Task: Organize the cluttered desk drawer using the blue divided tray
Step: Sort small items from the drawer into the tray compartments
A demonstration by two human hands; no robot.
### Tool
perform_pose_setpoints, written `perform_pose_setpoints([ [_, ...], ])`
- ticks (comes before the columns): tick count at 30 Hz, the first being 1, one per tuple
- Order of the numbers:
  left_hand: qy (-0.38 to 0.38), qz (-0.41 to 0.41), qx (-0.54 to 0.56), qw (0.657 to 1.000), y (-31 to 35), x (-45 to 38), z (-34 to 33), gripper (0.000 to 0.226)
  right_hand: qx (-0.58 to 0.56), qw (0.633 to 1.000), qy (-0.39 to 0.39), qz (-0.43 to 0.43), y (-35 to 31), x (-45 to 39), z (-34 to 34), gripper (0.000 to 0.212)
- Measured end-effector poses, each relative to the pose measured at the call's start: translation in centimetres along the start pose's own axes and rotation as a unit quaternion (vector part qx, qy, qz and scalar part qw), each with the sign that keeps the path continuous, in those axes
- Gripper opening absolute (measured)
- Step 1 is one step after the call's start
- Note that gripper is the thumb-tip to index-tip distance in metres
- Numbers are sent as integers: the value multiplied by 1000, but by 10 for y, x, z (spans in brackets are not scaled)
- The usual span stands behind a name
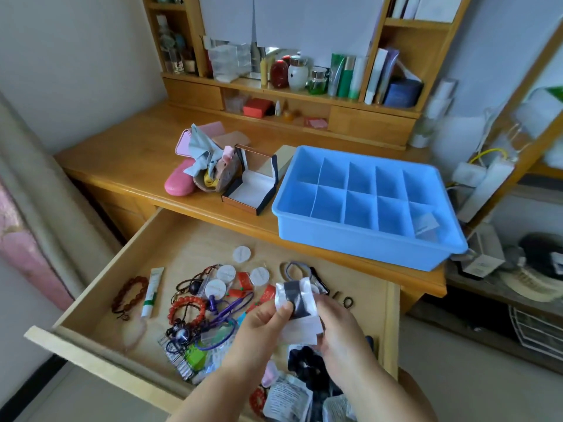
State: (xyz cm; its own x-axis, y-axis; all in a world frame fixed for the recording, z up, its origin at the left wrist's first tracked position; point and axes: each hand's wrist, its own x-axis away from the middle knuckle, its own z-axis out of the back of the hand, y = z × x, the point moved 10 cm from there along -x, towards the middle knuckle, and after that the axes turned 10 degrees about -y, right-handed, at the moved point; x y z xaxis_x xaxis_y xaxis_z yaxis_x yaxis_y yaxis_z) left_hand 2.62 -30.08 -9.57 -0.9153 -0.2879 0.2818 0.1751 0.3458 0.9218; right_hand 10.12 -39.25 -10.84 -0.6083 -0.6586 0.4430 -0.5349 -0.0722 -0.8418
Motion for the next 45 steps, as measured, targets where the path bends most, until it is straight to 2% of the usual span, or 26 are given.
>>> perform_pose_setpoints([
  [2, 48, -19, -61, 997, 5, -2, 4, 22, -51, 998, -44, -8, -1, 6, -7, 29],
  [4, 55, -29, -151, 987, 12, -5, 3, 22, -9, 998, -63, 0, -5, 12, -6, 19],
  [6, 16, -36, -185, 982, 21, -7, -11, 15, 38, 998, -39, 13, -15, 17, 7, 11],
  [9, -89, -64, -85, 990, 30, -6, -43, 13, 138, 987, 9, 79, -57, 21, 27, 16],
  [10, -84, -73, -44, 993, 32, -5, -42, 18, 177, 978, 28, 108, -79, 24, 33, 19],
  [13, 48, -79, -24, 995, 30, -3, 1, 16, 227, 940, 142, 210, -158, 40, 71, 14],
  [14, 86, -68, -48, 993, 25, -2, 18, 16, 250, 913, 208, 248, -189, 49, 92, 9],
  [16, 132, -37, -112, 984, 9, 2, 47, 18, 317, 840, 335, 287, -245, 62, 131, 15],
  [18, 170, 2, -174, 970, -11, 9, 72, 24, 382, 810, 364, 257, -278, 46, 155, 13],
  [20, 184, 27, -203, 961, -28, 14, 89, 36, 480, 790, 350, 153, -281, 12, 165, 11],
  [21, 186, 29, -212, 959, -33, 15, 94, 41, 546, 762, 338, 85, -273, -2, 166, 14],
  [24, 185, 19, -222, 957, -39, 12, 103, 44, 747, 595, 293, -51, -253, -26, 150, 8],
  [26, 198, 27, -212, 957, -43, 12, 111, 42, 816, 508, 258, -98, -248, -35, 142, 13],
  [29, 212, 42, -215, 952, -46, 12, 121, 39, 851, 447, 225, -157, -247, -42, 142, 20],
  [33, 203, 19, -271, 941, -34, 12, 119, 34, 897, 363, 200, -155, -242, -52, 134, 14],
  [35, 202, 9, -300, 932, -28, 16, 119, 32, 910, 335, 172, -173, -237, -55, 130, 18],
  [37, 214, 21, -316, 924, -24, 23, 126, 30, 915, 335, 135, -183, -232, -57, 125, 19],
  [38, 235, 29, -325, 916, -20, 29, 134, 29, 909, 353, 124, -181, -231, -57, 123, 18],
  [40, 295, 33, -373, 879, -5, 43, 157, 23, 882, 427, 139, -143, -238, -50, 119, 14],
  [41, 317, 37, -408, 855, 2, 50, 169, 18, 860, 472, 168, -97, -246, -44, 116, 11],
  [43, 318, 89, -479, 814, 5, 53, 190, 20, 794, 551, 241, 86, -262, -21, 102, 7],
  [45, 269, 200, -536, 775, -8, 48, 209, 25, 718, 578, 270, 277, -254, 17, 77, 11],
])
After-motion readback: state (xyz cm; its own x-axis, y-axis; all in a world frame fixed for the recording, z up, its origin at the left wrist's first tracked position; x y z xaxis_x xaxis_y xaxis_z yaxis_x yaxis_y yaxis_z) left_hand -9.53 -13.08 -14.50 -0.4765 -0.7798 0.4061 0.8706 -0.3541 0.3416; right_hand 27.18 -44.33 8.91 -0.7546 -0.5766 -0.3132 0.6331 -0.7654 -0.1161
